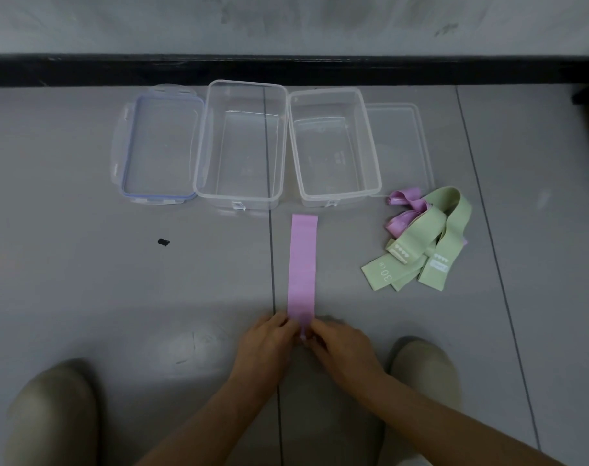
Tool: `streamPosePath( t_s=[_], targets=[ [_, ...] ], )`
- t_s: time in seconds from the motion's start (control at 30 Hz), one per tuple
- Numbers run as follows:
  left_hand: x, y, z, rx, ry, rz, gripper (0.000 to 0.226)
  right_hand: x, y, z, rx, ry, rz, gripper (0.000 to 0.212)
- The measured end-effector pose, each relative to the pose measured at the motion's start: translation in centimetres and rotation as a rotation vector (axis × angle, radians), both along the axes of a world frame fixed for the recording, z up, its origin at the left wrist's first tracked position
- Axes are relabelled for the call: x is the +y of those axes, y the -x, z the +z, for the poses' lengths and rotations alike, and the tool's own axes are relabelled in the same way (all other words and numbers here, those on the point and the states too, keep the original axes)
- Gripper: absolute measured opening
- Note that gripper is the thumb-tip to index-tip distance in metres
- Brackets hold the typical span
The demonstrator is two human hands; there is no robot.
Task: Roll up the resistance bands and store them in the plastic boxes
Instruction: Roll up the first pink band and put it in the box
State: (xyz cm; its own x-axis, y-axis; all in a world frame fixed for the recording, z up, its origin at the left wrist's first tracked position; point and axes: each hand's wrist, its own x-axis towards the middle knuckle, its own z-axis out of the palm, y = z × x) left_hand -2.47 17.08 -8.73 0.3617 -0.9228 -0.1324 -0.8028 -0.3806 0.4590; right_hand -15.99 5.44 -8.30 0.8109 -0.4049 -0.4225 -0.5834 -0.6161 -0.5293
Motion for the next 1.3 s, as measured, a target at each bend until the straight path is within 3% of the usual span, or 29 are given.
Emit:
streamPosePath(
  t_s=[0.1, 0.23, 0.5, 0.73, 0.97, 1.3],
  targets=[
    [-0.1, 0.0, -0.2, -0.004, -0.034, 0.039, 0.017, 0.0, 0.1, -0.4, 0.006, 0.027, 0.021, 0.017],
    [0.5, 0.5, -0.9, 0.009, -0.096, 0.057, 0.015, 0.0, -0.2, -0.3, -0.006, 0.019, -0.052, 0.018],
    [0.9, 0.1, -0.4, 0.01, 0.072, -0.002, 0.018, 0.0, -0.3, -0.4, 0.009, -0.039, -0.144, 0.019],
    [0.0, -1.0, -0.7, 0.023, 0.041, -0.037, 0.024, 0.0, -0.2, -0.7, 0.007, -0.051, -0.172, 0.021],
    [-0.2, -1.3, -1.2, 0.037, -0.046, -0.045, 0.021, 0.2, -0.2, -0.5, 0.007, -0.048, -0.177, 0.016],
    [-0.3, -0.6, -0.6, 0.037, 0.031, 0.029, 0.013, -0.2, -0.3, -0.5, -0.009, -0.021, -0.117, 0.018]
  ],
)
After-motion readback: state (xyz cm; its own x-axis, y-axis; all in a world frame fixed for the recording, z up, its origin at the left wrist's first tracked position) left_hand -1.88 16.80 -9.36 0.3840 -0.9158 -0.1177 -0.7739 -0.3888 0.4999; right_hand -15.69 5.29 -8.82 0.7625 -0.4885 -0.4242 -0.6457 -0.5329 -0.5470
